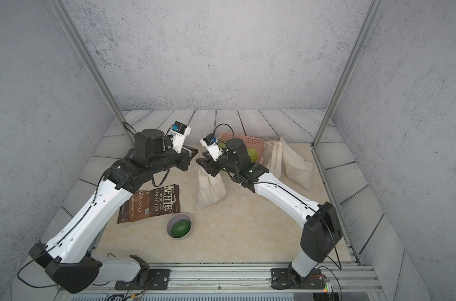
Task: Close the soil bag
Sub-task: Frap the soil bag at the center of the board, then place the soil bag at the center of the board.
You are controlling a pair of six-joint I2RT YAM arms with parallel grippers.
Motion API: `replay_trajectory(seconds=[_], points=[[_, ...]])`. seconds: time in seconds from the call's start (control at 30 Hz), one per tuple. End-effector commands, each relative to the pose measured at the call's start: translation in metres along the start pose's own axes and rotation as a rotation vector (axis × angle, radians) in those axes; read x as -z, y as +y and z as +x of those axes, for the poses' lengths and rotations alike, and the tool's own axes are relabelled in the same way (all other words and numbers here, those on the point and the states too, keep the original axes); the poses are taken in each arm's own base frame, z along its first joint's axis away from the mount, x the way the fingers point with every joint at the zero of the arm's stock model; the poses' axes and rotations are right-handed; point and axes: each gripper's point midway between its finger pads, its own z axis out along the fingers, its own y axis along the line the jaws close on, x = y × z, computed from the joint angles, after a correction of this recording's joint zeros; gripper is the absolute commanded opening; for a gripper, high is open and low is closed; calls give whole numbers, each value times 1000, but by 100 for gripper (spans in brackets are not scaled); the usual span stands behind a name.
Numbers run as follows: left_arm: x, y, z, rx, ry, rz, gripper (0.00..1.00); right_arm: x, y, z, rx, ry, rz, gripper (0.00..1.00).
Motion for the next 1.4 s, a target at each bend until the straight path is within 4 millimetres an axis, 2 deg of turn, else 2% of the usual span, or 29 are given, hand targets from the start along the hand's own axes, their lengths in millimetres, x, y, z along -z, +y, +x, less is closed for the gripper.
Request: replay_trajectory(seconds=[0.0, 0.07, 0.13, 0.17, 0.33, 0.4, 0.47, 0.53, 0.67, 0.73, 0.8, 0.9, 1.03, 1.17, 1.27, 1.37], points=[[19, -12, -25, -35, -97, 49, 0, -7, 1, 16, 27, 63, -13, 32], [23, -11, -27, -34, -108, 43, 0, -9, -7, 32, 31, 116, 23, 19], [32, -7, -35, -21, -140, 13, 0, -5, -17, 59, 36, 208, 73, 6], [38, -4, -39, -9, -160, -3, 0, -2, -24, 75, 32, 254, 101, 4], [70, 6, -68, 62, -269, -26, 0, 24, -65, 175, -40, 472, 298, 3], [81, 4, -78, 72, -302, -19, 0, 40, -71, 201, -70, 547, 354, 5], [90, 0, -84, 76, -318, -2, 0, 57, -69, 202, -78, 584, 383, 6], [97, -4, -85, 83, -325, 14, 0, 73, -68, 188, -84, 570, 418, 9], [100, -7, -73, 120, -310, 36, 0, 107, -70, 172, -73, 564, 505, 10], [94, -6, -54, 154, -271, 38, 0, 118, -63, 169, -75, 568, 494, 10], [86, -1, -33, 185, -233, 18, 0, 118, -53, 170, -99, 554, 446, 10], [62, 16, 17, 249, -120, -56, 0, 111, -39, 179, -143, 528, 370, 13], [27, 31, 104, 365, 57, -125, 0, 110, -29, 182, -167, 525, 320, 22], [5, 59, 198, 439, 202, -278, 0, 118, -25, 163, -154, 500, 311, 45], [0, 75, 250, 470, 300, -375, 0, 133, -42, 145, -123, 475, 423, 64], [4, 94, 272, 506, 328, -481, 0, 158, -82, 127, -93, 436, 640, 81]])
